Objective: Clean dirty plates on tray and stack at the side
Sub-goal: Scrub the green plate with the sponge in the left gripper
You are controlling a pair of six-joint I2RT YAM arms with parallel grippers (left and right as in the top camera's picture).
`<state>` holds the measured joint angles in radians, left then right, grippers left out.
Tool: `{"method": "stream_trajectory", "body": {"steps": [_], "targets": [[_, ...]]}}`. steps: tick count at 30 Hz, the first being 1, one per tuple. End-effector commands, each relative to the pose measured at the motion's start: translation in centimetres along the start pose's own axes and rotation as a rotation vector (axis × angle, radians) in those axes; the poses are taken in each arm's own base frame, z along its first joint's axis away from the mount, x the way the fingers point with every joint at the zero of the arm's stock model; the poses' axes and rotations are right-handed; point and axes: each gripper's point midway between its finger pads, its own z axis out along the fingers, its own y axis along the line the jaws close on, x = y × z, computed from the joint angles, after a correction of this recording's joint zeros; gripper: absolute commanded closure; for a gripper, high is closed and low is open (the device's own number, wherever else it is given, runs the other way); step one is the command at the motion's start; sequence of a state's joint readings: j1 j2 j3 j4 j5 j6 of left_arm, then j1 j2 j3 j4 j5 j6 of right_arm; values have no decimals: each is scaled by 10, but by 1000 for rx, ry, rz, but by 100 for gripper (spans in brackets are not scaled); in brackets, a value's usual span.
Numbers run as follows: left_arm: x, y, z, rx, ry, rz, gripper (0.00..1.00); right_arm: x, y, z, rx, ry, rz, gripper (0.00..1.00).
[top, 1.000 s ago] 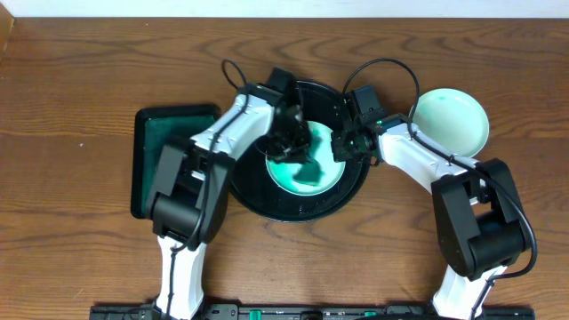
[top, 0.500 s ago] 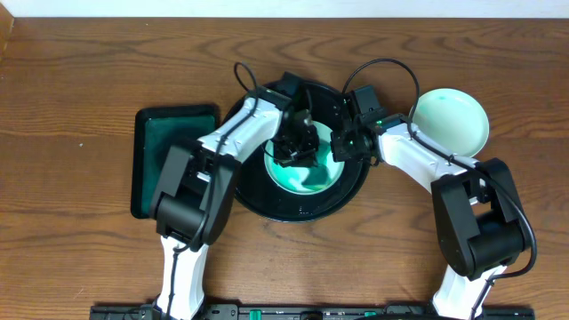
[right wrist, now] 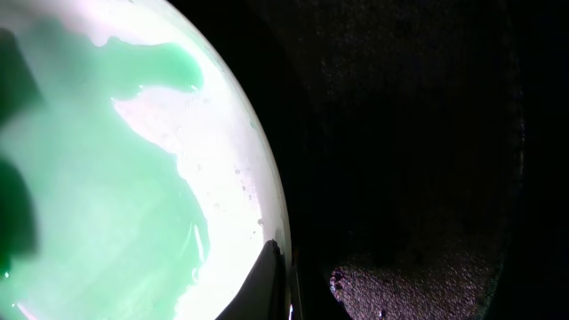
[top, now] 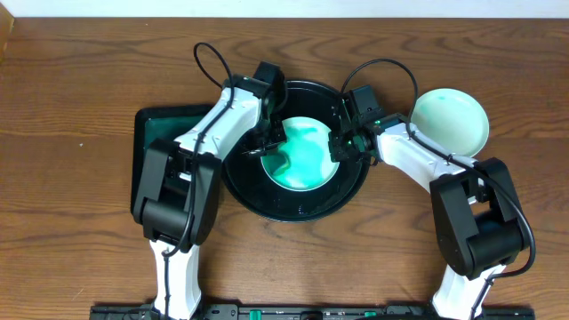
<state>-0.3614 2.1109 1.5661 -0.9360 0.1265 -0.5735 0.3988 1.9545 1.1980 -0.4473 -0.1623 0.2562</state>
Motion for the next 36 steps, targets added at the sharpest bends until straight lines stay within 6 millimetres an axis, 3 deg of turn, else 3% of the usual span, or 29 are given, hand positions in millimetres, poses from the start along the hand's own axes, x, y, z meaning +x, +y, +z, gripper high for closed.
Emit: {"method": "stream_trajectory", "body": {"steps": [1,6,10,18,22,24,28,33,34,36], "targets": [[-18,60,27,-257,-57,-8,93,15,-5,13,33,52,0,99],[12,-31,33,135,66,156,93,15,-5,13,33,51,0,99],[30,-80,27,317,99,223,93,15,-6,13,33,52,0,99],[67,-120,27,362,120,336,93,15,-6,13,33,52,0,99],[74,-140,22,432,120,356,93,15,-6,13,33,52,0,99],[70,-142,22,437,107,339,93,15,-6,13,33,53,0,99],[43,-124,27,361,32,255,93,16,-6,13,34,56,0,99],[-8,-68,33,184,-87,63,93,18,-6,13,36,63,2,99],[-24,-40,33,107,-118,-6,93,18,-6,13,37,65,2,99],[-37,-11,33,36,-138,-56,93,19,-7,13,37,68,2,99]]}}
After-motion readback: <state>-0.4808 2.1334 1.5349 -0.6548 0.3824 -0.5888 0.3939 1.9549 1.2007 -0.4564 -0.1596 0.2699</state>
